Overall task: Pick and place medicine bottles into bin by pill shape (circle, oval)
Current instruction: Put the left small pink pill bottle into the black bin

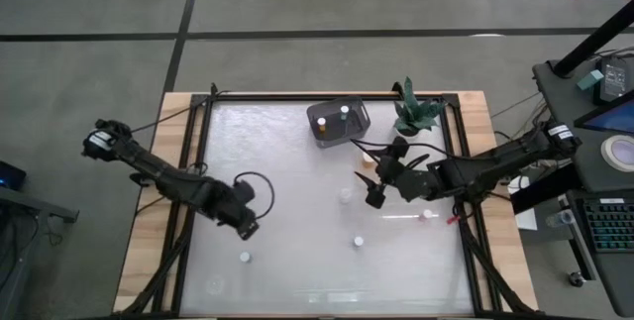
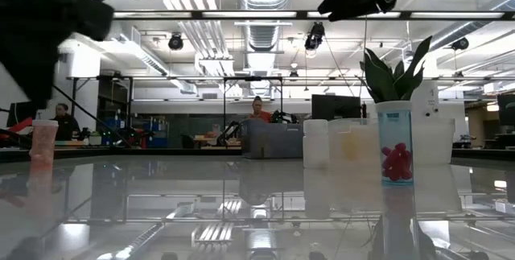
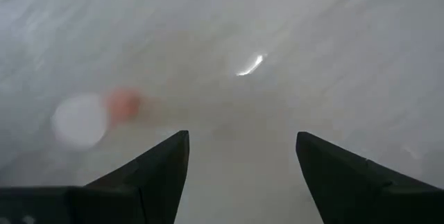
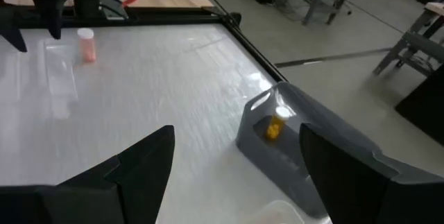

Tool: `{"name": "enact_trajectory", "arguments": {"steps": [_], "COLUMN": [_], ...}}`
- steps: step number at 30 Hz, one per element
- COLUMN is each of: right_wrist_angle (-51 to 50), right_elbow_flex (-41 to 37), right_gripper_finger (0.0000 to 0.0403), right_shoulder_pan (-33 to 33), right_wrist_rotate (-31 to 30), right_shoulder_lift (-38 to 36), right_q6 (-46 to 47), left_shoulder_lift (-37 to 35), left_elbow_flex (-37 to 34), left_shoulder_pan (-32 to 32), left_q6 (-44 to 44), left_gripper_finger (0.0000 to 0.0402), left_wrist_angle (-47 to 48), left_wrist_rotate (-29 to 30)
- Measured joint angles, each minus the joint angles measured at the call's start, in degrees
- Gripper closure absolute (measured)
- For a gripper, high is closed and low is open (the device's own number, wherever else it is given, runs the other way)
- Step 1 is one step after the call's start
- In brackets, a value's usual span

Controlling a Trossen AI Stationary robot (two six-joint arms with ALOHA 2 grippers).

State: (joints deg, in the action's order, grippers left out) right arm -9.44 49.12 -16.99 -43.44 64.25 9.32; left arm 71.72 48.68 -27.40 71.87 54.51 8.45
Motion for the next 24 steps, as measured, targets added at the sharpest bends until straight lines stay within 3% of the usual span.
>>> {"name": "enact_trajectory", "arguments": {"steps": [8, 16, 24], "right_wrist_angle": [1.4, 1.7, 2.0], "right_elbow_flex": [0.0, 0.0, 0.0], "right_gripper_finger": [0.0103, 0.0103, 0.0103], "right_shoulder_pan": [0.0, 0.0, 0.0], "right_wrist_rotate": [0.0, 0.1, 0.0], "right_shoulder_lift": [0.0, 0.0, 0.0], "right_q6": [0.2, 1.1, 1.1], "left_shoulder_lift": [0.2, 0.5, 0.6], "left_elbow_flex": [-2.4, -9.2, -12.4], "left_shoulder_pan": [-6.2, -15.2, -17.6], "left_q6": [2.9, 10.6, 12.0], "left_gripper_finger": [0.0152, 0.0152, 0.0152], "left_wrist_angle": [5.5, 4.6, 1.1], "left_wrist_rotate": [-0.8, 2.6, 10.9]}}
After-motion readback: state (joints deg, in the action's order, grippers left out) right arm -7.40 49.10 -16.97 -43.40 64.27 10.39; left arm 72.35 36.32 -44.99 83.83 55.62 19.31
